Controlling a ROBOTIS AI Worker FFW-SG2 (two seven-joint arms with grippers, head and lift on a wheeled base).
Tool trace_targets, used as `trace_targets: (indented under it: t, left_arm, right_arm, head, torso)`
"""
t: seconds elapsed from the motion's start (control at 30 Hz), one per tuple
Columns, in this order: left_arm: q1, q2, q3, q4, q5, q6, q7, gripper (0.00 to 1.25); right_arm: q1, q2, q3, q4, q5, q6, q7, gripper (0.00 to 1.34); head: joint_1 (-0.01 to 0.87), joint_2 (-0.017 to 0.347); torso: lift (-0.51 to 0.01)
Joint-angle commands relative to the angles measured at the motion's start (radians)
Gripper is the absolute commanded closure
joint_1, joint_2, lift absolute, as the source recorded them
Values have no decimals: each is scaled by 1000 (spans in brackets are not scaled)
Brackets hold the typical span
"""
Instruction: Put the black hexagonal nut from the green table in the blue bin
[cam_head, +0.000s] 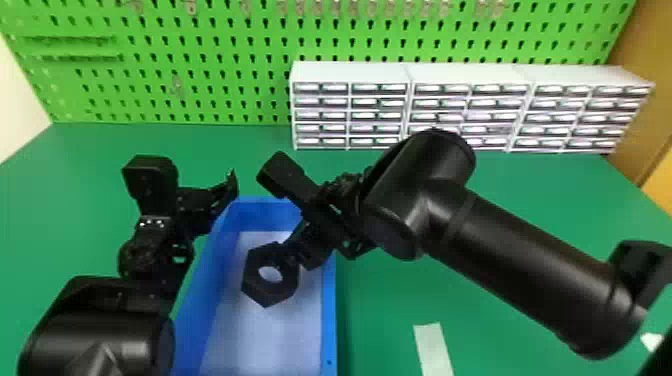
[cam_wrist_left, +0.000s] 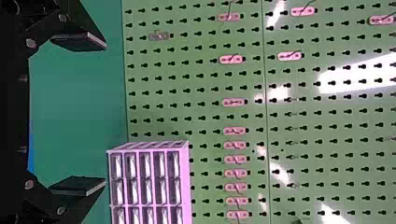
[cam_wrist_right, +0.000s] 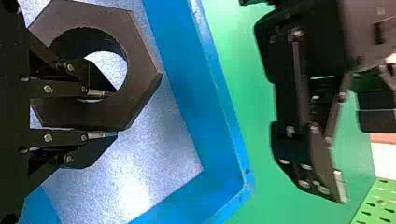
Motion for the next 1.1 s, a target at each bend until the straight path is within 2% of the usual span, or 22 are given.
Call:
trace_targets:
  t: [0.0, 0.13, 0.23, 0.33, 0.4, 0.47, 0.57, 0.87, 1.07]
  left_arm:
    - [0, 0, 1, 0, 0, 0, 0, 245]
    - [0, 0, 1, 0, -2, 0, 0, 245]
    - [-2, 0, -1, 0, -2, 0, 0, 245]
    - [-2, 0, -1, 0, -2, 0, 0, 246]
    - [-2, 0, -1, 0, -2, 0, 0, 246]
    - [-2, 0, -1, 0, -2, 0, 0, 246]
    - [-2, 0, -1, 0, -2, 0, 0, 246]
    - [-2, 0, -2, 0, -2, 0, 0, 246]
    - [-2, 0, -2, 0, -2, 0, 0, 246]
  right_arm:
    - [-2, 0, 24, 14, -18, -13, -11, 1055]
    - [-2, 0, 27, 14, -24, -15, -16, 1052]
    - [-3, 0, 27, 14, -24, -16, -16, 978]
    - [-3, -2, 27, 14, -26, -18, -16, 964]
    - [-3, -2, 27, 14, -26, -19, -18, 868]
    - [-3, -2, 27, 16, -27, -21, -18, 705]
    - [-3, -3, 27, 16, -27, -24, -18, 561]
    - [-3, -3, 24, 17, -27, -25, -19, 355]
    - [-3, -3, 21, 17, -27, -25, -19, 335]
  head:
    - [686, 51]
    - [686, 51]
    - [686, 51]
    - [686, 51]
    - [686, 51]
    - [686, 51]
    - [686, 51]
    - [686, 51]
    - [686, 51]
  torso:
    - [-96]
    - [-96]
    - [-96]
    - [-96]
    - [-96]
    - [-96]
    - [-96]
    - [-96]
    - [-96]
